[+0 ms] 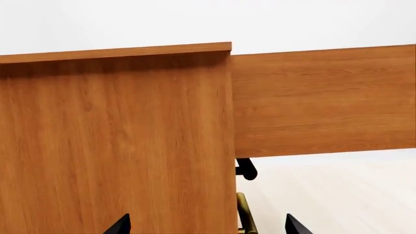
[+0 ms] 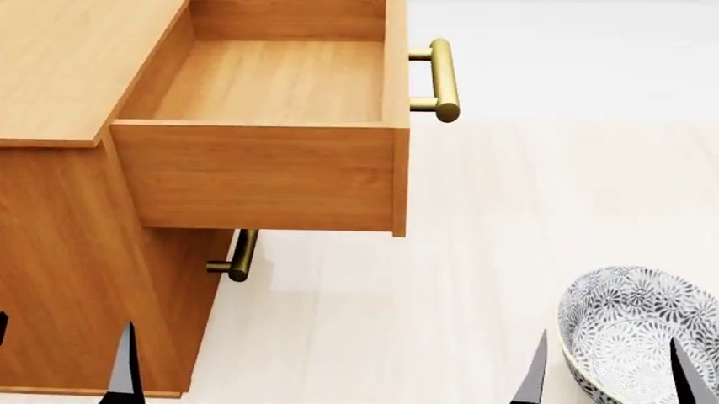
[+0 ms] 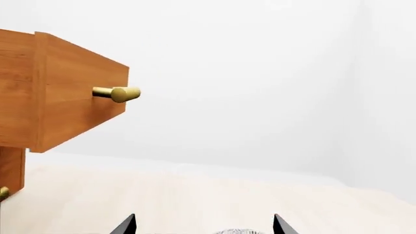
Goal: Put the ketchup in the top drawer of the cabinet.
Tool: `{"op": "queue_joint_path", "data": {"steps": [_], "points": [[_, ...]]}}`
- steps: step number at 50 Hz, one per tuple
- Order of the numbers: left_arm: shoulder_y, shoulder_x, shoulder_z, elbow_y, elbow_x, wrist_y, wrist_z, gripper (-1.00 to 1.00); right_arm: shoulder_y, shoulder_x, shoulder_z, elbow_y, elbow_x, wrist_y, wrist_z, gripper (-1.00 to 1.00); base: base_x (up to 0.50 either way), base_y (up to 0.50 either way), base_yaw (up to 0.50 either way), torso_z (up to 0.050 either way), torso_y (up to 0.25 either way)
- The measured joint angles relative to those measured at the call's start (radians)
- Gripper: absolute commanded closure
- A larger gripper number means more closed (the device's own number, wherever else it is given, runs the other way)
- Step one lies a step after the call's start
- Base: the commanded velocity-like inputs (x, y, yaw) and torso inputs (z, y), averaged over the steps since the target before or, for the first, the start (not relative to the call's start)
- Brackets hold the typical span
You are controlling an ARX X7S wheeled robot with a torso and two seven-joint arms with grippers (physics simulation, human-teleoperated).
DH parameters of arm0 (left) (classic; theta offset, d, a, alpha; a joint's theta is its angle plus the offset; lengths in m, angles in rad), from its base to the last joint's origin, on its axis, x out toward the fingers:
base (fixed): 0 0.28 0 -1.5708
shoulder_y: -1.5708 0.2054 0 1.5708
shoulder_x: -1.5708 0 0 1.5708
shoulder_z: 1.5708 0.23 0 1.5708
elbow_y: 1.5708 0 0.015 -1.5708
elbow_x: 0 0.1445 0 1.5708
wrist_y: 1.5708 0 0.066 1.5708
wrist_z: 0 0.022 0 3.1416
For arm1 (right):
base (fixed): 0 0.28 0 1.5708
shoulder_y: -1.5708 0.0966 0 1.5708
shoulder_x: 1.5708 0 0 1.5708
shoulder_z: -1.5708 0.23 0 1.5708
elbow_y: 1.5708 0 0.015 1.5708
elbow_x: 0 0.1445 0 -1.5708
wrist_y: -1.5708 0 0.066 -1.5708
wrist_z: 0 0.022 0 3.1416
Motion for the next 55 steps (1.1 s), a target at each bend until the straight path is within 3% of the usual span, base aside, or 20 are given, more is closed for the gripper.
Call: {"op": "queue_joint_path", "data": {"steps": [38, 55], "points": [[-0.011, -0.015, 0.013, -0.035, -0.023, 0.021, -0.026, -1.00, -0.052, 0.105, 0.249, 0.137, 0.180, -0.018, -0.061, -1.00, 0.00, 0.00, 0.00, 0.000, 0.000], [-0.017, -0.021, 0.025, -0.043, -0.027, 0.020, -0.038, -1.00, -0.206, 0.132, 0.295, 0.126, 0.229, -0.118, -0.189, -1.00, 0.00, 0.00, 0.00, 0.000, 0.000]]}}
